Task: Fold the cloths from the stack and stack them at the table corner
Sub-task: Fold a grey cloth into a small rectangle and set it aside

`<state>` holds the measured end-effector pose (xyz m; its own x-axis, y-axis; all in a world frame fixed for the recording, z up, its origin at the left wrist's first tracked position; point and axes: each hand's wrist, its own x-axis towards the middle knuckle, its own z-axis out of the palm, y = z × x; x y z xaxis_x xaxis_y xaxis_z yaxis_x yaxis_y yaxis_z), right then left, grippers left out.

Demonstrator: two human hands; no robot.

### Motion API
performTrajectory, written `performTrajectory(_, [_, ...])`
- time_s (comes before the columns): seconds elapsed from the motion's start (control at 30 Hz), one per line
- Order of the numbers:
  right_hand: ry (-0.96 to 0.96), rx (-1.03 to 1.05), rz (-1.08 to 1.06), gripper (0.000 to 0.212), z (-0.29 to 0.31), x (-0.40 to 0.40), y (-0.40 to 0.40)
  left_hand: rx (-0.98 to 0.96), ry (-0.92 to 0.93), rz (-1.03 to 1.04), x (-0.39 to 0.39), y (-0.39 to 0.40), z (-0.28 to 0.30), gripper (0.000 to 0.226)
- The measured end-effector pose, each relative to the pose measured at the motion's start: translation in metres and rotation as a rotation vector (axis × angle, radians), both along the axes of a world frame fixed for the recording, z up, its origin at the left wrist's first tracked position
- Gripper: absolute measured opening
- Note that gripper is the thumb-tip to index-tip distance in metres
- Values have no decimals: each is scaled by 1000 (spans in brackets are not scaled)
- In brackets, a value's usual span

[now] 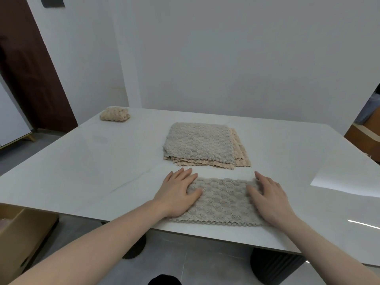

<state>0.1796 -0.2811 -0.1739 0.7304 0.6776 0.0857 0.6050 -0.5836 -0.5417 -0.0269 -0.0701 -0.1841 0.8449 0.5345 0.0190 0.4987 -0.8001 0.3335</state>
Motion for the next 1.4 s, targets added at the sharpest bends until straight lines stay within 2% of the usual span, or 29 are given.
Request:
performTrajectory(0.1, [-124, -163, -48, 55, 2, 5, -2, -6, -47, 17, 1, -3, -2, 68])
performTrajectory(0.23, [-83, -227, -77, 34, 11, 9, 5, -19, -77, 15, 2, 2, 2, 64])
performTrajectory(0.33, [68, -76, -69, 7, 21, 13, 10, -14, -118, 40, 5, 13, 12, 46])
performTrajectory(0.47, [146, 140, -130, 12, 39, 21, 12, -28, -224, 129, 6, 30, 10, 21])
performTrajectory(0.6, [207, 124, -184, 26, 46, 25, 10, 4, -349, 147, 6, 28, 3, 13])
performTrajectory(0.73, [328, 140, -178, 6, 42, 26, 9, 15, -372, 133, 6, 27, 2, 12])
performTrajectory(0.87, [368, 183, -115, 6, 50, 18, 20, -12, -383, 155, 6, 28, 0, 13])
performTrajectory(1.0, [478, 199, -15, 18, 72, 1, 35, -82, -407, 184, 6, 29, 0, 12])
performTrajectory(1.23, [581, 132, 130, 15, 87, -39, 75, -284, -516, 217, 4, 37, -1, 11])
performTrajectory(1.4, [620, 95, 213, 13, 83, -72, 94, -355, -591, 236, 4, 39, 0, 11])
